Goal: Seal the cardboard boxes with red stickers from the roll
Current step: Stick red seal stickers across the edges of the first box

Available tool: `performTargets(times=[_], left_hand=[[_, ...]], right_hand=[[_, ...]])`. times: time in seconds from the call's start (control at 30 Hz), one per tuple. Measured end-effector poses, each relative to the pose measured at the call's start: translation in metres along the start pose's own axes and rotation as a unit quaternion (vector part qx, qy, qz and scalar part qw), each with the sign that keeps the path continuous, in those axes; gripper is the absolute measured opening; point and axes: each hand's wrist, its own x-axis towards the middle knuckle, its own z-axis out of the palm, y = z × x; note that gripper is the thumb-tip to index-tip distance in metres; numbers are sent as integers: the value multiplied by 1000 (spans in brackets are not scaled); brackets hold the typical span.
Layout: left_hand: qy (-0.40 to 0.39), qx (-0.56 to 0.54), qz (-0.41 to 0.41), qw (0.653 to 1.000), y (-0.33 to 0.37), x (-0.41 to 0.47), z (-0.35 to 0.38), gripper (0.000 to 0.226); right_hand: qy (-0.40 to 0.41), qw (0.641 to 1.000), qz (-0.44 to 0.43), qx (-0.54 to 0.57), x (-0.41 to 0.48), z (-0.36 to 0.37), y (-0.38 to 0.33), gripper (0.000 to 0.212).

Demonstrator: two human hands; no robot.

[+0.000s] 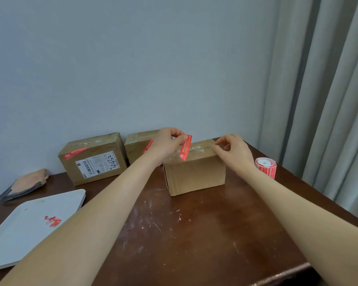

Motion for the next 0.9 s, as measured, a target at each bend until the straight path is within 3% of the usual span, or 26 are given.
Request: performTargets(times=[0.1,0.27,0.4,0.73,0.9], left_hand=[[-13,62,20,998,6,5,-7,10],[-36,171,83,981,22,12,-13,11],[-51,206,92,973,27,15,-15,9],[-62,184,104,975,26,18,-17,4],[-53,116,20,992,23,15,-22,40]], right_hand=[[-4,997,-5,73,7,0,-17,21],[-83,984,-30,155,19,-1,-48,26],[-130,978,-48,157,25,-2,-61,14],[-129,976,-22,174,28,-4,-63,11],[-81,979,-2,187,30,-2,-58,15]])
